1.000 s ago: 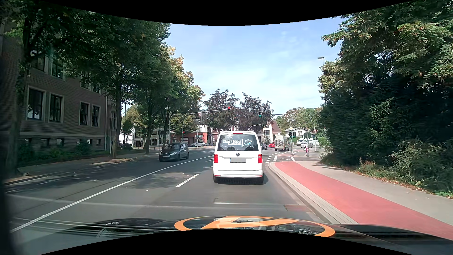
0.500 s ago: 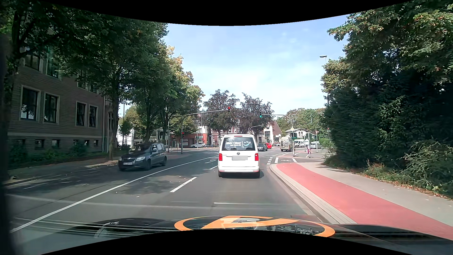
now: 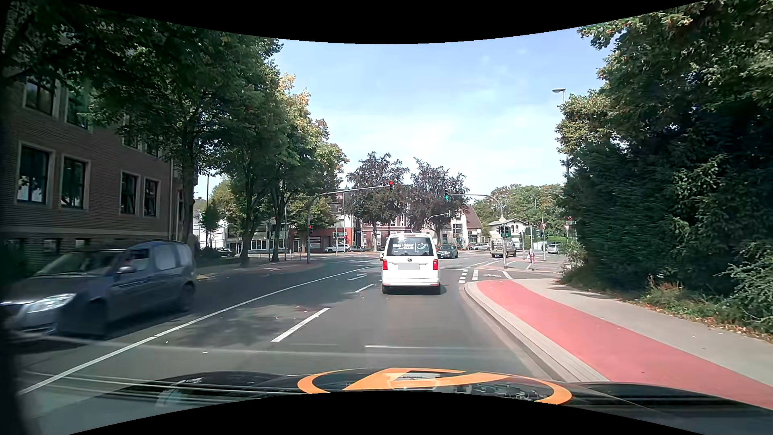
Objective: Follow the waypoints while adhering to traffic rules and regulations
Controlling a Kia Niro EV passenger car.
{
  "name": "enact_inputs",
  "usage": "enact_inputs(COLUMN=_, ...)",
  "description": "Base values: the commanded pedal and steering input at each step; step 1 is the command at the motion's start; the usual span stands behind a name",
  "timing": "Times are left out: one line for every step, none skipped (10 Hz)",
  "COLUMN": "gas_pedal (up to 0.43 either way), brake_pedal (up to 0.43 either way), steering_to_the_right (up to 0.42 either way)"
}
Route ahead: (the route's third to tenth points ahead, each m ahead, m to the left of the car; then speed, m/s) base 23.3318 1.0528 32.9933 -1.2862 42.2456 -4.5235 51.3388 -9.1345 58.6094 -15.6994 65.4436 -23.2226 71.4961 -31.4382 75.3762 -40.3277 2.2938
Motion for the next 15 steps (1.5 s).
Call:
enact_inputs(gas_pedal=0.209, brake_pedal=0.0, steering_to_the_right=-0.012)
enact_inputs(gas_pedal=0.22, brake_pedal=0.0, steering_to_the_right=-0.012)
enact_inputs(gas_pedal=0.22, brake_pedal=0.0, steering_to_the_right=-0.012)
enact_inputs(gas_pedal=0.22, brake_pedal=0.0, steering_to_the_right=-0.012)
enact_inputs(gas_pedal=0.22, brake_pedal=0.0, steering_to_the_right=-0.012)
enact_inputs(gas_pedal=0.22, brake_pedal=0.0, steering_to_the_right=-0.012)
enact_inputs(gas_pedal=0.22, brake_pedal=0.0, steering_to_the_right=-0.009)
enact_inputs(gas_pedal=0.22, brake_pedal=0.0, steering_to_the_right=-0.006)
enact_inputs(gas_pedal=0.22, brake_pedal=0.0, steering_to_the_right=-0.004)
enact_inputs(gas_pedal=0.209, brake_pedal=0.0, steering_to_the_right=-0.004)
enact_inputs(gas_pedal=0.209, brake_pedal=0.0, steering_to_the_right=-0.003)
enact_inputs(gas_pedal=0.189, brake_pedal=0.0, steering_to_the_right=0.0)
enact_inputs(gas_pedal=0.169, brake_pedal=0.0, steering_to_the_right=0.003)
enact_inputs(gas_pedal=0.169, brake_pedal=0.0, steering_to_the_right=0.006)
enact_inputs(gas_pedal=0.169, brake_pedal=0.0, steering_to_the_right=0.008)
